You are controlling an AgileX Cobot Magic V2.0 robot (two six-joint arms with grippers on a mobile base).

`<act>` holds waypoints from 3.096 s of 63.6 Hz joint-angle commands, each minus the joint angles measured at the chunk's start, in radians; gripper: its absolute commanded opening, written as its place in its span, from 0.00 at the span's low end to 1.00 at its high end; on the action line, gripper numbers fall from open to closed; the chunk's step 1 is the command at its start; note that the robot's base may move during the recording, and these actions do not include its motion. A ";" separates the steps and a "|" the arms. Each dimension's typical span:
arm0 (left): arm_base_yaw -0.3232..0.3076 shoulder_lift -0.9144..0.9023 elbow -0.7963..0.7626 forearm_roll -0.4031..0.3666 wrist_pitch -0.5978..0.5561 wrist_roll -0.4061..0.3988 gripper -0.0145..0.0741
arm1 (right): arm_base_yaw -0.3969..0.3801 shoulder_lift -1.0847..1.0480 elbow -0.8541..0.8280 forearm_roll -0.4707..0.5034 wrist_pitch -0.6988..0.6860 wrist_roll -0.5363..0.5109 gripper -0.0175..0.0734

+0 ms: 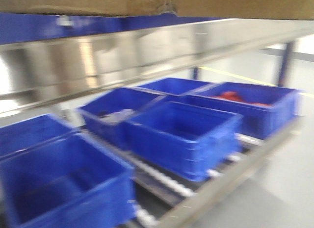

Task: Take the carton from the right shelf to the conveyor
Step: 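Hold the carton with both grippers while the base turns away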

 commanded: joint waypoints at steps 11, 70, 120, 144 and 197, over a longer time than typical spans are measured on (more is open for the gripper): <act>-0.024 -0.015 -0.006 -0.103 -0.093 0.033 0.14 | 0.007 -0.006 -0.005 0.068 -0.088 -0.012 0.12; -0.024 -0.015 -0.006 -0.103 -0.093 0.033 0.14 | 0.007 -0.006 -0.005 0.068 -0.088 -0.012 0.12; -0.024 -0.015 -0.006 -0.103 -0.093 0.033 0.14 | 0.007 -0.006 -0.005 0.068 -0.088 -0.012 0.12; -0.024 -0.015 -0.006 -0.103 -0.093 0.033 0.14 | 0.007 -0.006 -0.005 0.068 -0.088 -0.012 0.12; -0.024 -0.015 -0.006 -0.101 -0.097 0.033 0.14 | 0.007 -0.006 -0.005 0.068 -0.088 -0.012 0.12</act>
